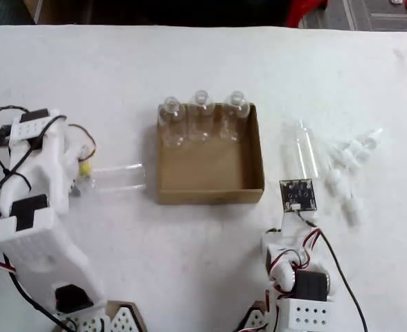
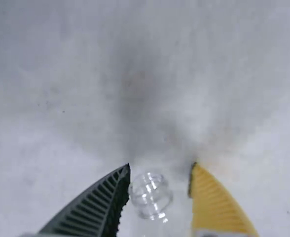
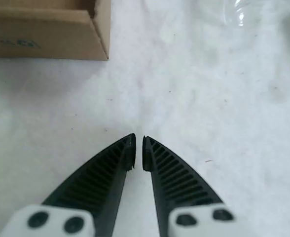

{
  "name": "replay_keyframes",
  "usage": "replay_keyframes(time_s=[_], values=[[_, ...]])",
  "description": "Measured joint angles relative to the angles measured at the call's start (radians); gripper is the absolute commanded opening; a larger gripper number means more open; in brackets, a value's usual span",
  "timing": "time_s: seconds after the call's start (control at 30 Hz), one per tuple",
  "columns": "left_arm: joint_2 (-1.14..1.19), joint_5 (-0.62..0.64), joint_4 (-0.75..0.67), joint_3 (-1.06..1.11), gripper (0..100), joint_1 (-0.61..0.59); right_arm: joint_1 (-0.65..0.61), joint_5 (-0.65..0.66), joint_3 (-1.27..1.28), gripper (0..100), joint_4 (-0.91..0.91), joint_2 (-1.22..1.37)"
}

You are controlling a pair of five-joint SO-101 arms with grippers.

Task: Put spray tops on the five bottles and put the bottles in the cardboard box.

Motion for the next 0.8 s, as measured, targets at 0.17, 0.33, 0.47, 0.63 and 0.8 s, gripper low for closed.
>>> replay_keyframes(time_s=[0.17, 0.33, 0.47, 0.63, 0.8], values=[[0.002, 0.0, 0.0, 0.002, 2, 0.006, 0.0, 0.0, 0.0, 1.6, 0.0, 0.0], [0.002, 0.0, 0.002, 0.002, 2, 0.006, 0.0, 0.0, 0.0, 1.6, 0.0, 0.0], [0.003, -0.003, 0.029, -0.055, 2, 0.006, 0.0, 0.0, 0.0, 1.6, 0.0, 0.0], [0.003, -0.14, 0.213, -0.308, 2, 0.006, 0.0, 0.0, 0.0, 1.6, 0.0, 0.0], [0.003, -0.287, 0.39, -0.638, 2, 0.006, 0.0, 0.0, 0.0, 1.6, 0.0, 0.0]])
